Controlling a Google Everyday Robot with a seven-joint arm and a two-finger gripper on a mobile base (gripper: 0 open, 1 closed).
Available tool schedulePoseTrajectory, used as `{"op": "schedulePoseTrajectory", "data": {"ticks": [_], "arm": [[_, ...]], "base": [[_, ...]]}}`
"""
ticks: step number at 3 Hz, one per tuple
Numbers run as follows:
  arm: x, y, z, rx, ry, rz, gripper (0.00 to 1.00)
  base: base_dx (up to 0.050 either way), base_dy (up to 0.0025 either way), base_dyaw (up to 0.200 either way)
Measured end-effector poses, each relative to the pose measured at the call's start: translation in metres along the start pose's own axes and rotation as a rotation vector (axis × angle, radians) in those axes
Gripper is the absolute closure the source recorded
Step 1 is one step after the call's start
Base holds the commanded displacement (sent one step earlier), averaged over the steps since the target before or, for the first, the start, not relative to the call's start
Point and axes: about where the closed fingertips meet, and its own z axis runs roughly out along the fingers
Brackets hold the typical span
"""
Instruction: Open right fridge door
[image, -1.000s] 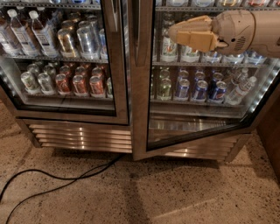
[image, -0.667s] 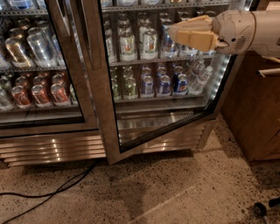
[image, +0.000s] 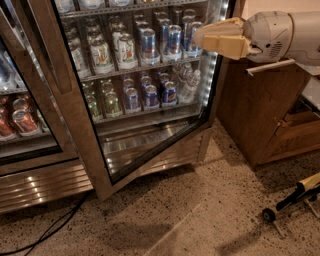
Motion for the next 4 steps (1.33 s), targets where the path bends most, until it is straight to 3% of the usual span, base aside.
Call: {"op": "schedulePoseTrajectory", "data": {"ticks": [1,2,3,4], "arm": [[0.012,0.006,0.006,0.005,-0.011,0.030,1.00],[0.054,0.006,0.015,-0.007,0.003,0.114,1.00],[0.085,0.026,0.019,-0.011,-0.028,0.156,1.00],[0.092,0.086,0.026,-0.086,-0.065,0.167,1.00]], "base": [[0.000,0.00000,0.000],[0.000,0.00000,0.000],[0.000,0.00000,0.000],[0.000,0.00000,0.000]]}}
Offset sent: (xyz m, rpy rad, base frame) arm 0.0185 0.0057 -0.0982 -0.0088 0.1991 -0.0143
